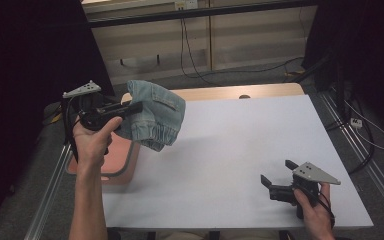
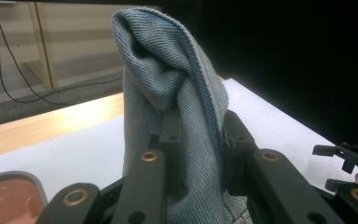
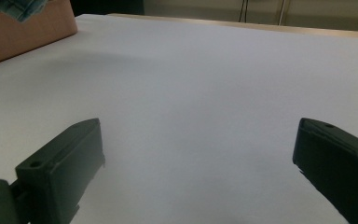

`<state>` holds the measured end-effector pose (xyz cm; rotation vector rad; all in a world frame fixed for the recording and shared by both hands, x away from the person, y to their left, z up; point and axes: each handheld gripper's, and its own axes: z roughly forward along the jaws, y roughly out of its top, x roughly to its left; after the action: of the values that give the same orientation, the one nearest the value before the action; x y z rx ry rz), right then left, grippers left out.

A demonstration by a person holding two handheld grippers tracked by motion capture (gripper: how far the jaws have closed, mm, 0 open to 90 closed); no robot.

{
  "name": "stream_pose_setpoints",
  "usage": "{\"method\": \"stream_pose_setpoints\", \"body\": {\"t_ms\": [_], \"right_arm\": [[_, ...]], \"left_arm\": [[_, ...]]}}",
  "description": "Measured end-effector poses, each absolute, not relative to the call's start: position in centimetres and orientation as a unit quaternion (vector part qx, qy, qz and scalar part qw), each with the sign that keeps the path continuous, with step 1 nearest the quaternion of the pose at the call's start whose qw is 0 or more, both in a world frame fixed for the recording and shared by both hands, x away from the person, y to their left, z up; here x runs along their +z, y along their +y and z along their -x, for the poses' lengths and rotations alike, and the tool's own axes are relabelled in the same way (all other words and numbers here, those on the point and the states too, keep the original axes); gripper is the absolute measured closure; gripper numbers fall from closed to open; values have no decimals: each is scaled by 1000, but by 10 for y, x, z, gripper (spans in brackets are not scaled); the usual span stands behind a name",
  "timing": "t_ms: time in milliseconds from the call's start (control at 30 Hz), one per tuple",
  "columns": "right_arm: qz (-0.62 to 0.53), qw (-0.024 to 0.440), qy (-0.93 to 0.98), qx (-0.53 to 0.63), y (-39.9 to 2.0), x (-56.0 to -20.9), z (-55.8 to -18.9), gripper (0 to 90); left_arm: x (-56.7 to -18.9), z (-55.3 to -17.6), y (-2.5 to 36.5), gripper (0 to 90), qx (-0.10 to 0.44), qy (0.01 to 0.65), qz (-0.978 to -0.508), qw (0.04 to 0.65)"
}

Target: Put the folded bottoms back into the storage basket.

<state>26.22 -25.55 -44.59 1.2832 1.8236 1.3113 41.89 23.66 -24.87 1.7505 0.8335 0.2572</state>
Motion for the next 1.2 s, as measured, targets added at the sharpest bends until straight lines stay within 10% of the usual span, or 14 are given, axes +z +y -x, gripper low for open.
{"method": "stream_pose_setpoints", "body": {"t_ms": [1200], "right_arm": [[-475, 274, 676, 492, -256, -445, -264, 18]], "left_arm": [[-232, -400, 285, 742, 147, 380, -713, 570]]}}
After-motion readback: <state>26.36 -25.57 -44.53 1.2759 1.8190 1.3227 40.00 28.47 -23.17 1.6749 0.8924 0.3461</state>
